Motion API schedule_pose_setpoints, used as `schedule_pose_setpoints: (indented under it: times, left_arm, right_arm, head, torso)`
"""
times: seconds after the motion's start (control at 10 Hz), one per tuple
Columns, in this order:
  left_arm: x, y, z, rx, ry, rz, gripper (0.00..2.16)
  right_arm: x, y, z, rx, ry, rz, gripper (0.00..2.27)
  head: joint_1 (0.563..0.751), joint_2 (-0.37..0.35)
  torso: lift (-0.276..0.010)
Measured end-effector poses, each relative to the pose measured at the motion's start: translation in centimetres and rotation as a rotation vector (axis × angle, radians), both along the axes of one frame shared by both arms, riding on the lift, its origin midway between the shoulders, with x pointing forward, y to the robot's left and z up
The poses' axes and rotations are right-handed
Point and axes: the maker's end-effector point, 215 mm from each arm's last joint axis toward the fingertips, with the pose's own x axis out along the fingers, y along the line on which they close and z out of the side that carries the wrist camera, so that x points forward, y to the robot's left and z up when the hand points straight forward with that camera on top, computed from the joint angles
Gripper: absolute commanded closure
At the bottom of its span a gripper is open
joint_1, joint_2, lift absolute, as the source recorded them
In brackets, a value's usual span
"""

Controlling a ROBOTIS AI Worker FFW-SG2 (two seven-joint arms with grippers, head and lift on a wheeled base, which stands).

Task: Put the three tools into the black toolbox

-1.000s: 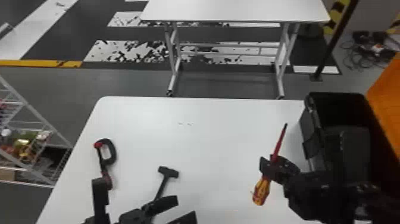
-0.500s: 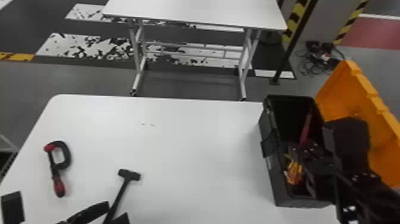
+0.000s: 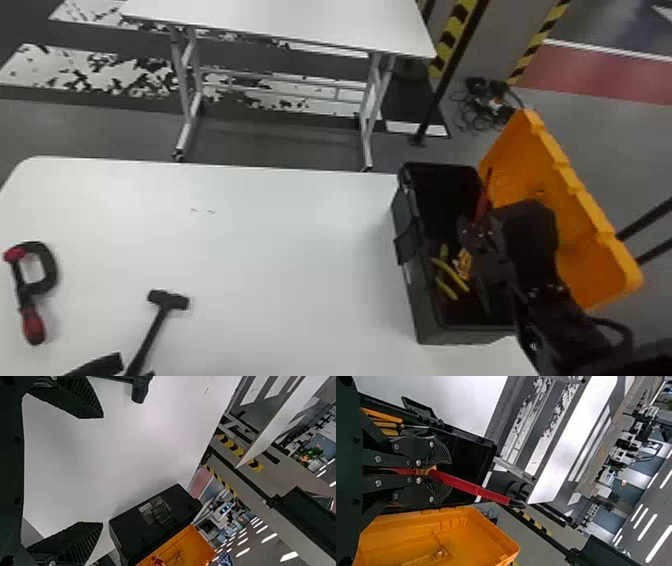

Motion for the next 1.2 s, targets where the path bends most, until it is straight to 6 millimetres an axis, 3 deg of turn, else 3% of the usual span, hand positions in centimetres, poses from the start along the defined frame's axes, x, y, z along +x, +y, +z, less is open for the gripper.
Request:
schedule_pose_setpoints:
  times: [0.1,0.2,0.3,0.5,0.8,0.9,1.2]
  left_arm:
    - [0.1,0.2,0.1,-0.002,-0.002,0.004,0.04]
    - [0.1,0.6,0.2,0.0,-0.005,0.01,0.04]
    - [0.2,1.0,0.4,-0.002,-0.009,0.015,0.04]
    - [0.1,1.7,0.6,-0.005,-0.011,0.027,0.04]
    - [0.3,2.0,0.8,-0.009,-0.016,0.035,0.04]
    - [0.5,2.3,0.6,-0.001,-0.013,0.045,0.04]
    - [1.7,5.2,-1.7,0.125,0.015,0.145,0.05]
  right_arm:
    - [0.3,0.6,-1.6,0.021,-0.006,0.02,1.35]
    - [0.5,0.9,-2.9,0.054,-0.009,0.025,0.38]
    - [0.7,0.8,-3.9,0.107,-0.011,0.025,0.0]
    - [0.8,0.3,-3.9,0.15,-0.022,0.012,0.02]
    - [0.1,1.0,-2.1,0.168,-0.04,0.016,0.02]
    - [-0.8,2.5,-1.8,0.224,-0.014,0.032,0.02]
    - [-2.5,9.9,-2.3,0.461,0.05,0.099,0.02]
  head:
    - [0.695,-0.175]
    - [0.695,-0.157]
    - [0.695,-0.15]
    - [0.695,-0.146]
    - [0.695,-0.133]
    - [0.695,-0.114]
    - [0.695,0.094]
  torso:
    - [-0.051]
    - [-0.051]
    - [-0.051]
    - [-0.051]
    - [-0.051]
    - [-0.051]
    - [-0.051]
